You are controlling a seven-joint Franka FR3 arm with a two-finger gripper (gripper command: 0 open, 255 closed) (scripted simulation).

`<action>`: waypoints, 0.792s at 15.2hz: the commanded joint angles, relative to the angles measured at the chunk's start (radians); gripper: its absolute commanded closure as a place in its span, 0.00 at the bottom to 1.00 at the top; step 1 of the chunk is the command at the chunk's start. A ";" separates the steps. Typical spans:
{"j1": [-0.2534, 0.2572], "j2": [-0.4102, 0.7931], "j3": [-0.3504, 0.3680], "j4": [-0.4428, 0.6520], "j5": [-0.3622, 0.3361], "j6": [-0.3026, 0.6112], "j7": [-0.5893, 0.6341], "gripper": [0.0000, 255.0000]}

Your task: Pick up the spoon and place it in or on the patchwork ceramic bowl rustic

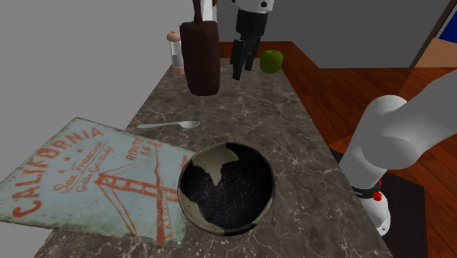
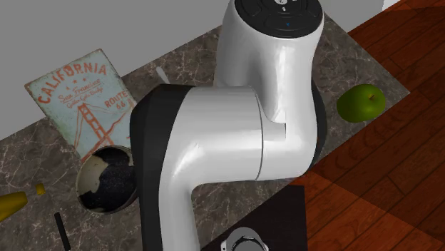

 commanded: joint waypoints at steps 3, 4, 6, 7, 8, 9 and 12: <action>0.027 0.107 0.038 0.022 0.024 0.108 0.001 0.00; 0.033 0.136 0.048 0.033 0.029 0.132 0.002 0.00; 0.045 0.194 0.067 0.058 0.035 0.176 0.005 0.00; 0.051 0.224 0.077 0.072 0.038 0.198 0.006 0.00; 0.056 0.254 0.087 0.087 0.039 0.218 0.008 0.00; 0.062 0.284 0.096 0.104 0.040 0.238 0.010 0.00; 0.078 0.377 0.125 0.159 0.037 0.293 0.017 0.00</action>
